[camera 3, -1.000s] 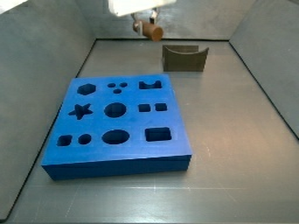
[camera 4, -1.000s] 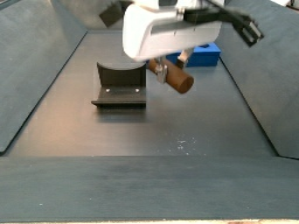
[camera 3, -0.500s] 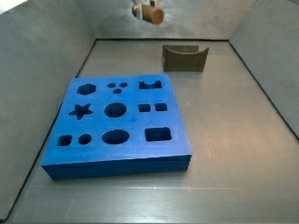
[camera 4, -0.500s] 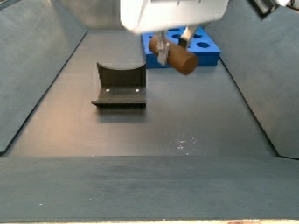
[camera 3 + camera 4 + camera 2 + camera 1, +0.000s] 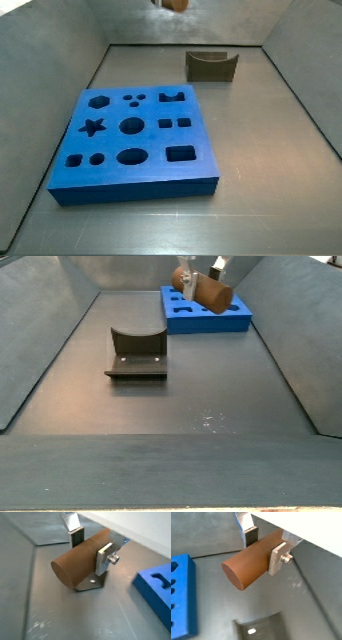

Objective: Pick up the round object. Move up. Place the round object on the fixture. Regrasp the round object. Move to above the board. Insert the round object.
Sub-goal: Place the round object on the fixture.

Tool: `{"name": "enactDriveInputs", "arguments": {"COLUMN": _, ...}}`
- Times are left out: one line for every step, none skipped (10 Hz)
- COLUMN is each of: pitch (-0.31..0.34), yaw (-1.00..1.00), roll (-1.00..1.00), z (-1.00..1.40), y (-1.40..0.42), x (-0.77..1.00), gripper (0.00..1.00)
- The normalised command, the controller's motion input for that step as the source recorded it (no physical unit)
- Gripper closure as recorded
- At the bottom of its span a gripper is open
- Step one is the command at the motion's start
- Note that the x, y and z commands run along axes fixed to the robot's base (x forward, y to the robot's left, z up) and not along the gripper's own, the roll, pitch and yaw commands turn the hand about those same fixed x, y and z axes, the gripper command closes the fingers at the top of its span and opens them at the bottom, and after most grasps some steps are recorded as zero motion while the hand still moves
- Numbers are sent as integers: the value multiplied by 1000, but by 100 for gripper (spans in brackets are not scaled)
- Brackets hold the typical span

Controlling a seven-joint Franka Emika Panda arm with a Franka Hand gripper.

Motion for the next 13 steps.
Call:
{"name": "enactDriveInputs", "arguments": {"pitch": 137, "yaw": -1000, "roll": 121, "z": -495, "y": -1000, "x": 297, "gripper": 100}}
{"name": "enactDriveInputs", "arguments": {"pitch": 140, "yaw": -1000, "roll": 126, "z": -493, "y": -1000, "x": 298, "gripper": 100}}
{"name": "enactDriveInputs", "arguments": {"pitch": 146, "yaw": -1000, "roll": 144, "z": -463, "y": -1000, "x": 299, "gripper": 100}}
{"name": "enactDriveInputs", "arguments": {"pitch": 150, "yaw": -1000, "roll": 164, "z": -456, "y": -1000, "x": 310, "gripper": 100}}
{"name": "enactDriveInputs", "arguments": {"pitch": 159, "yaw": -1000, "roll": 194, "z": -371, "y": -769, "x": 260, "gripper": 100}}
{"name": "enactDriveInputs", "arguments": {"pitch": 168, "yaw": -1000, "roll": 210, "z": -288, "y": -607, "x": 215, "gripper": 100}}
{"name": "enactDriveInputs", "arguments": {"pitch": 186, "yaw": -1000, "roll": 241, "z": -145, "y": -280, "x": 133, "gripper": 100}}
{"name": "enactDriveInputs", "arguments": {"pitch": 212, "yaw": -1000, "roll": 259, "z": -77, "y": -109, "x": 83, "gripper": 100}}
{"name": "enactDriveInputs", "arguments": {"pitch": 282, "yaw": -1000, "roll": 304, "z": -30, "y": -33, "x": 54, "gripper": 100}}
{"name": "enactDriveInputs", "arguments": {"pitch": 335, "yaw": -655, "roll": 339, "z": -19, "y": -27, "x": 54, "gripper": 100}}
{"name": "enactDriveInputs", "arguments": {"pitch": 330, "yaw": -417, "roll": 296, "z": -16, "y": -25, "x": 60, "gripper": 100}}
{"name": "enactDriveInputs", "arguments": {"pitch": 317, "yaw": -261, "roll": 254, "z": -12, "y": -20, "x": 68, "gripper": 100}}
{"name": "enactDriveInputs", "arguments": {"pitch": 79, "yaw": 133, "roll": -1000, "z": 525, "y": 1000, "x": 618, "gripper": 100}}
